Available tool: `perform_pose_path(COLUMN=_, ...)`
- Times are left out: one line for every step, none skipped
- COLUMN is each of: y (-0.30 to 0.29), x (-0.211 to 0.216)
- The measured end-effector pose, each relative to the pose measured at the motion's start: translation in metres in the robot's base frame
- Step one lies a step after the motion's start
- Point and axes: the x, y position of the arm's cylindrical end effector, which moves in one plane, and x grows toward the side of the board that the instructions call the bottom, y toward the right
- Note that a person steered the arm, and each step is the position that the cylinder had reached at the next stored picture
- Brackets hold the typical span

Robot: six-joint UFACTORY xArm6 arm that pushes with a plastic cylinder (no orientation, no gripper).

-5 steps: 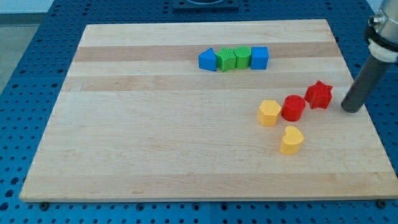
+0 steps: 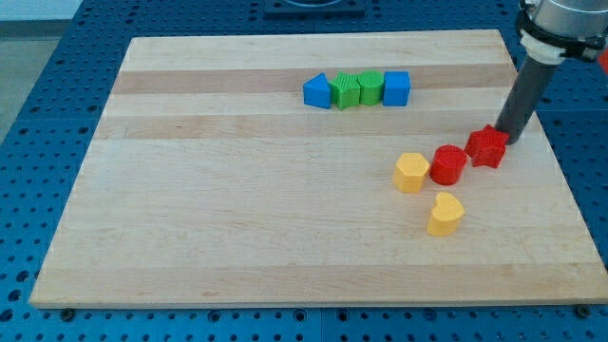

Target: Slide the red star into the red circle

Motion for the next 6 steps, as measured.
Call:
perform_pose_path(y=-0.005, x=0.004)
perform_pose_path(y=-0.017, x=0.009)
perform_pose_path(y=-0.033, x=0.013)
perform_pose_path(y=-0.049, x=0.016)
perform_pose_path(y=-0.062, x=0.019)
perform_pose_path(y=-0.068, x=0.021)
